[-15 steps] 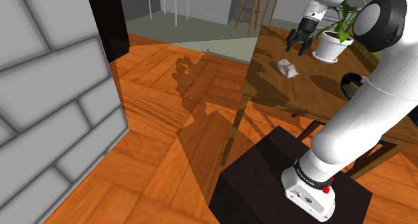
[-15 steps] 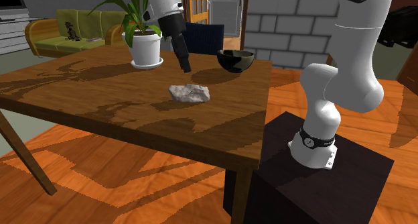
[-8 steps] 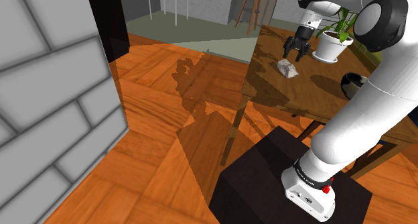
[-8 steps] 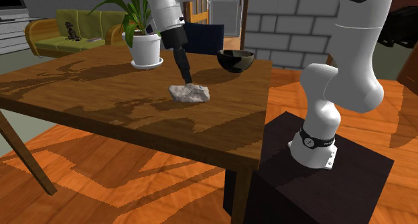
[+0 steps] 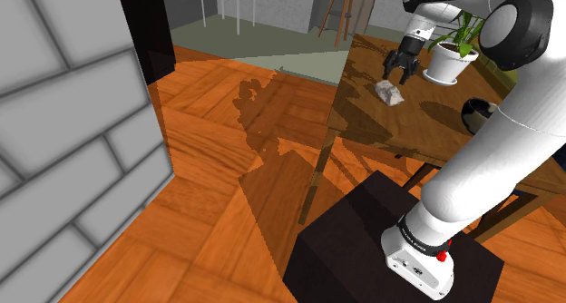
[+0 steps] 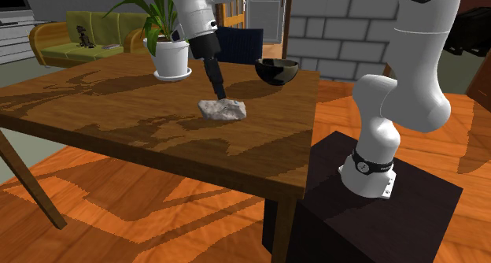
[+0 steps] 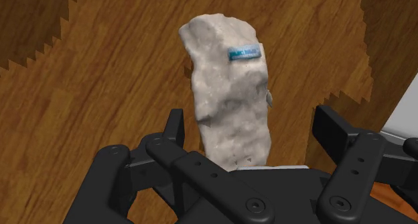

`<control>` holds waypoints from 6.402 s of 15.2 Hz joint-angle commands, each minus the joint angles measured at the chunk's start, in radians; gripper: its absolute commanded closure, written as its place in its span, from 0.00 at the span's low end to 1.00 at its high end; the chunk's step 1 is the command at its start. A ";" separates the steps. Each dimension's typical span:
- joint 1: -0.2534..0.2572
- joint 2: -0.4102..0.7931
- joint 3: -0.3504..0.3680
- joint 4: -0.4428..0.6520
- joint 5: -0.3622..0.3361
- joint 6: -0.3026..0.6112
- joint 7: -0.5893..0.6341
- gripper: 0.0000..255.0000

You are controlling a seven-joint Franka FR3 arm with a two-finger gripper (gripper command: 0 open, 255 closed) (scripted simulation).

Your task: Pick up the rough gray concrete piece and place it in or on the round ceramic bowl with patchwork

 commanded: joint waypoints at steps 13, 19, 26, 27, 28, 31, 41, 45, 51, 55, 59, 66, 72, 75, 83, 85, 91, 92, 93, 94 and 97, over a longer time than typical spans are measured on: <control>0.011 -0.170 0.006 -0.193 -0.064 0.141 0.006 0.00; 0.010 -0.180 0.014 -0.270 -0.065 0.213 0.006 0.00; 0.012 -0.181 0.016 -0.304 -0.064 0.248 0.006 0.00; 0.012 -0.181 0.016 -0.304 -0.064 0.248 0.006 0.00; 0.012 -0.181 0.016 -0.304 -0.064 0.248 0.006 0.00; 0.012 -0.180 0.016 -0.304 -0.064 0.247 0.006 1.00; 0.012 -0.188 0.017 -0.284 -0.067 0.222 0.012 1.00; 0.013 -0.198 0.020 -0.240 -0.072 0.170 0.023 1.00; 0.014 -0.206 0.023 -0.168 -0.076 0.091 0.038 1.00; 0.015 -0.207 0.024 -0.115 -0.076 0.038 0.045 1.00; 0.016 -0.204 0.025 -0.058 -0.074 -0.015 0.052 1.00; 0.018 -0.188 0.022 0.052 -0.066 -0.111 0.059 1.00; 0.017 -0.167 0.018 0.144 -0.056 -0.185 0.062 1.00; -0.006 -0.232 -0.002 0.090 -0.098 -0.193 0.023 1.00; -0.075 -0.368 -0.069 0.003 -0.208 -0.233 -0.103 1.00; -0.093 -0.393 -0.090 -0.007 -0.235 -0.245 -0.139 1.00; -0.141 -0.443 -0.166 -0.007 -0.313 -0.283 -0.263 1.00; -0.148 -0.447 -0.181 -0.004 -0.325 -0.289 -0.286 1.00; -0.154 -0.451 -0.197 0.001 -0.337 -0.294 -0.309 1.00; -0.160 -0.453 -0.213 0.007 -0.349 -0.300 -0.333 1.00; -0.175 -0.453 -0.268 0.031 -0.382 -0.315 -0.408 1.00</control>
